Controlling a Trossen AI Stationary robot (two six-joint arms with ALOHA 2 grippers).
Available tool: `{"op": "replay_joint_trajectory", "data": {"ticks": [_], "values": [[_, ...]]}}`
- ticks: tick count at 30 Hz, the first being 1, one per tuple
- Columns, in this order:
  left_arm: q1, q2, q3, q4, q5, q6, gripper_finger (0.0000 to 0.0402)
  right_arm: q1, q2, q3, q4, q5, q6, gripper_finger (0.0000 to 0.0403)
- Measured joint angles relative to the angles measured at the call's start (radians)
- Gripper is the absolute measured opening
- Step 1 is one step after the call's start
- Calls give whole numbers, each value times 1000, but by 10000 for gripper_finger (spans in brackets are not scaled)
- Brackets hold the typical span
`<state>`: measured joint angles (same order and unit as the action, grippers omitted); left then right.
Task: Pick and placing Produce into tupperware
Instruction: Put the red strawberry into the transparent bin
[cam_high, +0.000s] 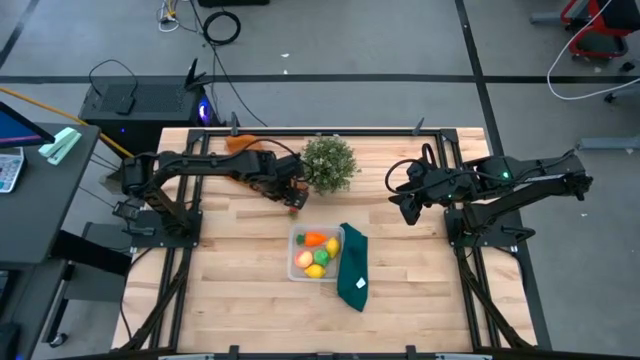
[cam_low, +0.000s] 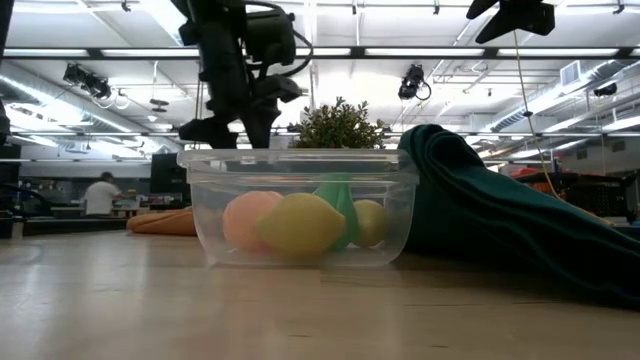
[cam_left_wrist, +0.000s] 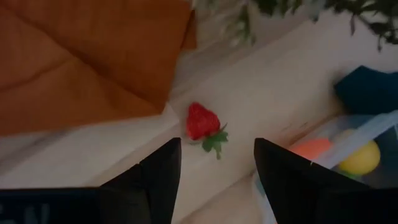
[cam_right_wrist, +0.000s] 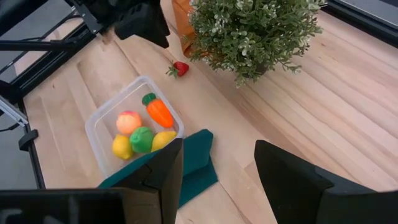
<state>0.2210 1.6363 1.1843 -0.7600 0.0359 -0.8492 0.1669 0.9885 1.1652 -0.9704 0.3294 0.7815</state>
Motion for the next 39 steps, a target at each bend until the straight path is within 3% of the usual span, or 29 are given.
{"op": "replay_joint_trajectory", "data": {"ticks": [6,25,39], "values": [[-33,12,0,30,-136,31,218,0,0,0,0,0,3,165],[-54,128,0,63,-68,-20,345,0,0,0,0,-41,8,165],[-81,202,0,66,-95,-166,332,0,0,0,-2,-72,11,165]]}}
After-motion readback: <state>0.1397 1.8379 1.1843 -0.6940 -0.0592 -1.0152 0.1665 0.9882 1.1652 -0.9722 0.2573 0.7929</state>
